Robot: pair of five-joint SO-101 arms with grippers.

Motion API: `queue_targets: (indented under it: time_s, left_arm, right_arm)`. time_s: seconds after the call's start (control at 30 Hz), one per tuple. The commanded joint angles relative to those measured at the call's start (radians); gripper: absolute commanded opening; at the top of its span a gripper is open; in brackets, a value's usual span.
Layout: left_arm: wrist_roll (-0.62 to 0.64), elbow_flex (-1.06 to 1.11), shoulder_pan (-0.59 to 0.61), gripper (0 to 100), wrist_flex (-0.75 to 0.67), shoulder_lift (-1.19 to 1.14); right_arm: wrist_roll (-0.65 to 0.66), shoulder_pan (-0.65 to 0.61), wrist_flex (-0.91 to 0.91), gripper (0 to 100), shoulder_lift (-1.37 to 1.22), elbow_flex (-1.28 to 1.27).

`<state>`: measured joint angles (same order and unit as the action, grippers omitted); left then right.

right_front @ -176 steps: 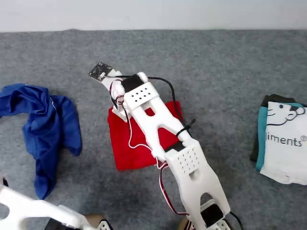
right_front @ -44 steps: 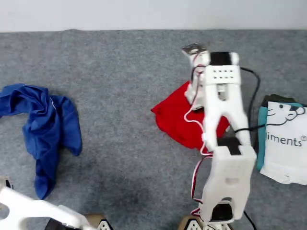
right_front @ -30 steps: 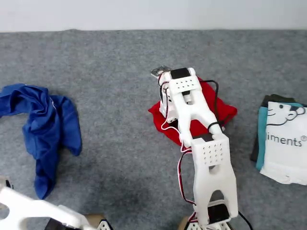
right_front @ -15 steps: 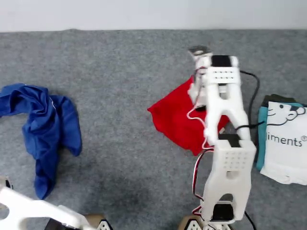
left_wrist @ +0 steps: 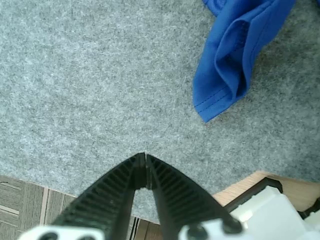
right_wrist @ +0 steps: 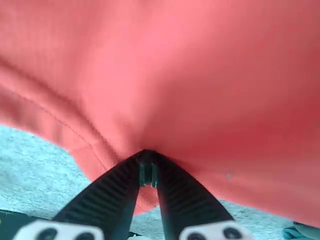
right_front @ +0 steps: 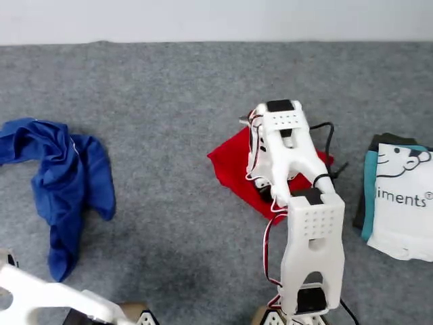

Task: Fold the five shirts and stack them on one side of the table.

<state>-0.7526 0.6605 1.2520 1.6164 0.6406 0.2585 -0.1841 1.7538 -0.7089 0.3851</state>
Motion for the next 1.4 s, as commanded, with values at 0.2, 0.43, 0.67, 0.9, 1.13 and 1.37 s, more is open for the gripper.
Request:
queue_targets:
  time_s: [0.2,0.43,0.67,0.9,1.13,1.37]
  left_arm:
    - [0.003,-0.012,-0.009,0,0.003,0.025]
    - [0.003,-0.012,-0.009,0,0.006,0.025]
    - [0.003,-0.01,-0.009,0,0.006,0.025]
    - [0.003,-0.01,-0.009,0,0.008,0.025]
    - [0.003,-0.01,-0.009,0,0.008,0.025]
    - [0.003,-0.008,-0.009,0,0.005,0.025]
  right_arm:
    - [-0.003,0.101,0.015,0.9,0.202,0.16]
    - [0.052,0.28,-0.236,0.9,0.168,0.219]
    - [0.083,0.394,-0.407,0.9,0.007,0.219]
    - [0.107,0.398,-0.407,0.9,-0.062,0.224]
    - [0.104,0.394,-0.349,0.9,0.171,0.224]
    - [0.103,0.34,-0.203,0.9,0.208,0.206]
